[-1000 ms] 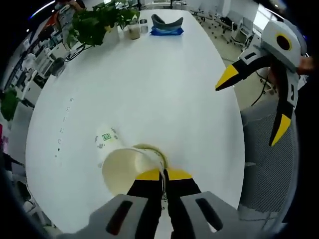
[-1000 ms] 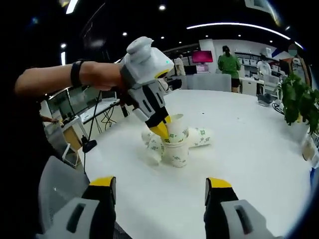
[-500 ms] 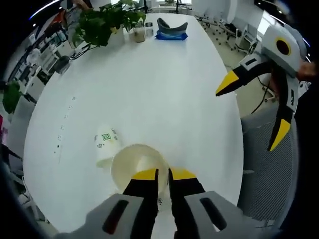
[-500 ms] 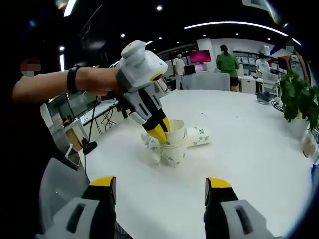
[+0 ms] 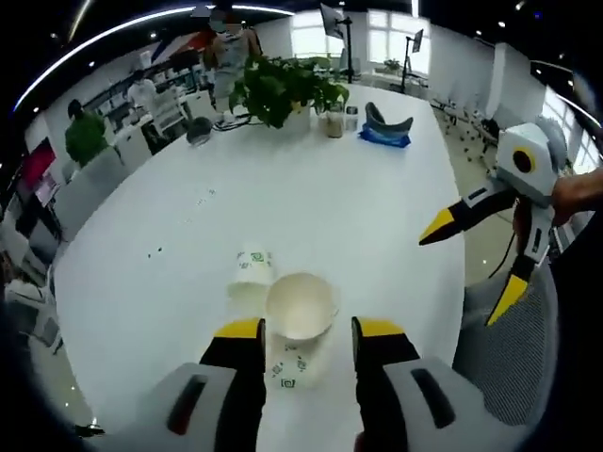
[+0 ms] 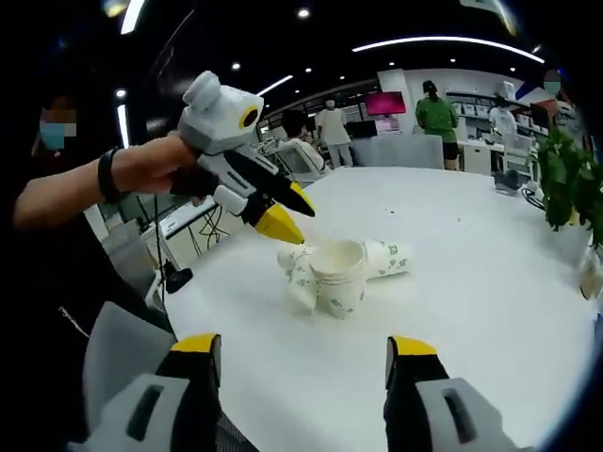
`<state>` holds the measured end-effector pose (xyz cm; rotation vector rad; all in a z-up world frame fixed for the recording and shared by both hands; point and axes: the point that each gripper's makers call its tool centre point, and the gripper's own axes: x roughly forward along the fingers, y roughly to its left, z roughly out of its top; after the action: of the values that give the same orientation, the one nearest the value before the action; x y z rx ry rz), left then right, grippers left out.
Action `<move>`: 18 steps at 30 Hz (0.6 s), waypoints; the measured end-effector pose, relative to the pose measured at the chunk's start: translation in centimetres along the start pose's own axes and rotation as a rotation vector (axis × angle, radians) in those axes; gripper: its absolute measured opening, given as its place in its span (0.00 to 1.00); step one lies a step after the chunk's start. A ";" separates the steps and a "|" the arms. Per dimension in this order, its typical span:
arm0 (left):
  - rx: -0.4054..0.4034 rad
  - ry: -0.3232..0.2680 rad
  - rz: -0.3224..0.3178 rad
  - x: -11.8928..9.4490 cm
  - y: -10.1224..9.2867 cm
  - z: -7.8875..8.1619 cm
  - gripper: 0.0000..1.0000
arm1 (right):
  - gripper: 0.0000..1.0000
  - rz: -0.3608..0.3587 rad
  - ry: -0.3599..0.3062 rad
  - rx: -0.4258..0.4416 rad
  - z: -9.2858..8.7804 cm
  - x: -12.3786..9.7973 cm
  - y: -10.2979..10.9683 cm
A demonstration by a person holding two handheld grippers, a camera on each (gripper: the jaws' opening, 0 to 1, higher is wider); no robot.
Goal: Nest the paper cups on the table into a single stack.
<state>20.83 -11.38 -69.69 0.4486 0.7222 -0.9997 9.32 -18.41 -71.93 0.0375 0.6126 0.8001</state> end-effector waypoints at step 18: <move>-0.340 -0.079 0.245 -8.1 0.7 -10.3 0.41 | 0.65 0.193 0.141 -0.011 1.5 8.6 5.8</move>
<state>15.20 0.40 -70.86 0.1932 0.7295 -0.6446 10.87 -8.17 -73.50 0.0305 0.7454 0.9995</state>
